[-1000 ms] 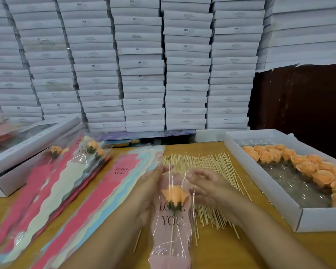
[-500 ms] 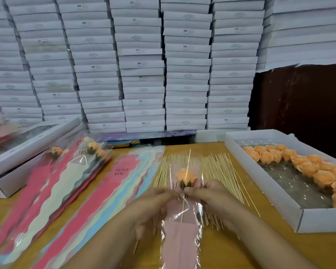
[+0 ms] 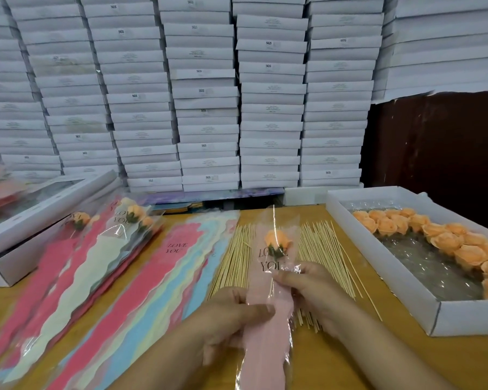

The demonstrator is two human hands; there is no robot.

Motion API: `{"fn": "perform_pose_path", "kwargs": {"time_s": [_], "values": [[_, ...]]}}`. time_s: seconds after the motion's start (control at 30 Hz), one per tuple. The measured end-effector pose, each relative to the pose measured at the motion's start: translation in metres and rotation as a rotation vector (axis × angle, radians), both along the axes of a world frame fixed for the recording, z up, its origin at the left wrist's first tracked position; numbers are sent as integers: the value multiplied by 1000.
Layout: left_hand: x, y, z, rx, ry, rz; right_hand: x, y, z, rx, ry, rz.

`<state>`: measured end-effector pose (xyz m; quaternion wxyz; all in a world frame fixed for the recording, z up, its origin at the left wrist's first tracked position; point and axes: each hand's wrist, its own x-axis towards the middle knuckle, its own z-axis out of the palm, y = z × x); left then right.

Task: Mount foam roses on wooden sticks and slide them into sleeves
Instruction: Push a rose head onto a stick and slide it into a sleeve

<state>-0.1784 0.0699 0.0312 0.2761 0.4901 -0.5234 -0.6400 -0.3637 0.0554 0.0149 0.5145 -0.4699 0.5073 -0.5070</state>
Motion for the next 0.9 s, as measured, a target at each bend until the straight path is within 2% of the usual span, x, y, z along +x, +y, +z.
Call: {"fn": "perform_pose_path", "kwargs": {"time_s": [0.13,0.3,0.5,0.63,0.8,0.9], "values": [[3,-1,-2,8,-18,-4,-4,-3,1,-7,-61,-49],[1,-1,-2,-8,-1,40,2,1,-4,4,-46,90],[5,0,-3,31,1,-20,5,-2,-4,-35,-17,-55],[13,-5,0,24,-24,-17,2,-2,-3,-23,-31,27],[44,-22,24,-114,-40,130,-2,2,2,-25,-114,72],[79,-43,41,-303,-177,330,-9,3,2,-40,-113,60]]}}
